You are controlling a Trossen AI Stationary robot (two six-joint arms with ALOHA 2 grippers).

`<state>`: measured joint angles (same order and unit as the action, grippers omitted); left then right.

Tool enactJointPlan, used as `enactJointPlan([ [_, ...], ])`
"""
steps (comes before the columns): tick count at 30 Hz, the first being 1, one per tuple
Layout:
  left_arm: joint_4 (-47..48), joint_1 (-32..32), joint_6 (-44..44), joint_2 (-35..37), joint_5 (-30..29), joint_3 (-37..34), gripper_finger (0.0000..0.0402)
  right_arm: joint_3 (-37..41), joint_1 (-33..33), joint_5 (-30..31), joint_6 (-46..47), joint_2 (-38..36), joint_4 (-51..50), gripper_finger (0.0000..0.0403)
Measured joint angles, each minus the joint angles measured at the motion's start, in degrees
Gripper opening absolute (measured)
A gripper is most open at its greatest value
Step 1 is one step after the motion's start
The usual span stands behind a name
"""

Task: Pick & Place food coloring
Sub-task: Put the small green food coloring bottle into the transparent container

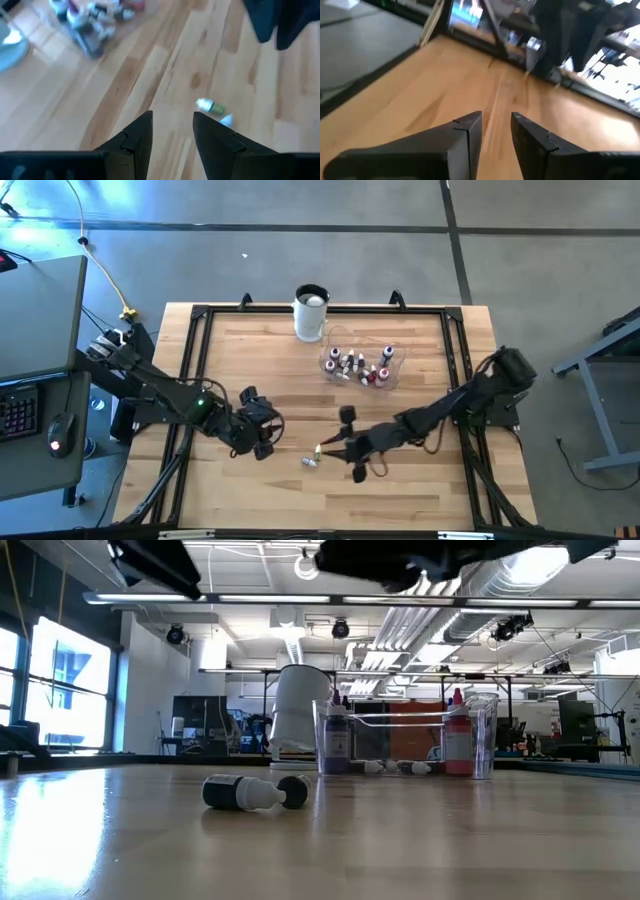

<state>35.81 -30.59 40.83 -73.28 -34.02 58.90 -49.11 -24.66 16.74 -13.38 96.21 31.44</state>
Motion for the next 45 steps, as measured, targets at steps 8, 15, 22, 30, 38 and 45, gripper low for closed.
enactJointPlan([
  [8,-0.1,0.2,4.0,0.0,-0.2,-2.3,0.0138,-9.8,4.4,-10.7,8.3,8.5,-17.3,0.0128],
  [15,-0.1,0.2,4.1,0.0,1.7,-2.5,0.0138,-11.5,5.0,-17.6,8.9,10.7,-20.5,0.0156],
  [22,-0.2,0.2,4.1,0.0,6.2,-2.5,0.0138,-11.0,5.0,-18.7,11.9,10.7,-20.4,0.0161],
  [30,-0.2,0.2,4.1,0.0,8.2,-2.5,0.0138,-11.0,5.2,-21.1,5.6,13.3,-18.6,0.0151],
  [38,-0.3,0.2,4.0,0.0,6.8,-2.5,0.0138,-11.0,7.2,-21.0,3.9,17.5,-14.7,0.0139],
  [45,-2.6,0.2,-1.5,0.0,5.0,-2.4,0.0138,-11.0,9.2,-25.3,1.5,17.8,-14.3,0.0133],
])
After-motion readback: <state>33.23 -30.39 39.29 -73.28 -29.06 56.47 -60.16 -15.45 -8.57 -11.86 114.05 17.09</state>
